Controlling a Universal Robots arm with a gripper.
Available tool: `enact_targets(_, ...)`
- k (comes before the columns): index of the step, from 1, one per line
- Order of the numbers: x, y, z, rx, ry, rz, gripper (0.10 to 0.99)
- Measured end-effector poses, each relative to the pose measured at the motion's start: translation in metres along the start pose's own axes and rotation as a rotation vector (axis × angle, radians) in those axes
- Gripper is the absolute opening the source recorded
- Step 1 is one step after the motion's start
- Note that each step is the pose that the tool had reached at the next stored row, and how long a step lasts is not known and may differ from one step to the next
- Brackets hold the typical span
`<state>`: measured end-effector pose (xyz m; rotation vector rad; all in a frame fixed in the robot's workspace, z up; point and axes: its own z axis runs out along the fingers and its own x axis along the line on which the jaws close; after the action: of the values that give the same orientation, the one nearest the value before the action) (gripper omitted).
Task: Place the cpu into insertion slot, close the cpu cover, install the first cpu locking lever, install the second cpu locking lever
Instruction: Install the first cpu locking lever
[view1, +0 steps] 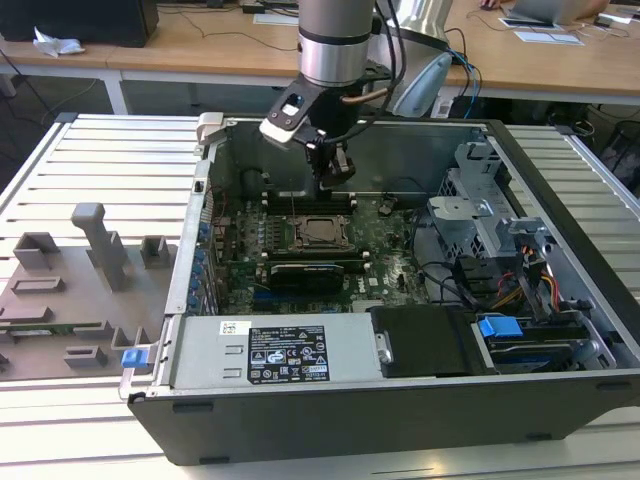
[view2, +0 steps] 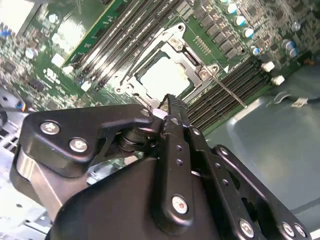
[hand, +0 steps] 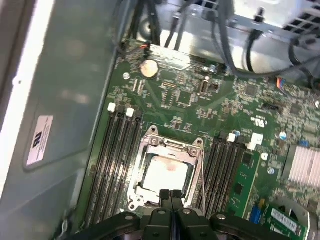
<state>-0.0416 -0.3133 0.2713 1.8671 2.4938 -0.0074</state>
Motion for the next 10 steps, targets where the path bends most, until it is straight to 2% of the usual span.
enact_targets(1, 0.0, 0.0, 0.0, -0.001, 0.0006, -0.047, 0.106)
enact_targets(4, 0.0, 0.0, 0.0, -0.003, 0.0017, -0.14, 0.106)
enact_targets(10, 0.0, 0.0, 0.0, -0.007, 0.0037, -0.31, 0.106)
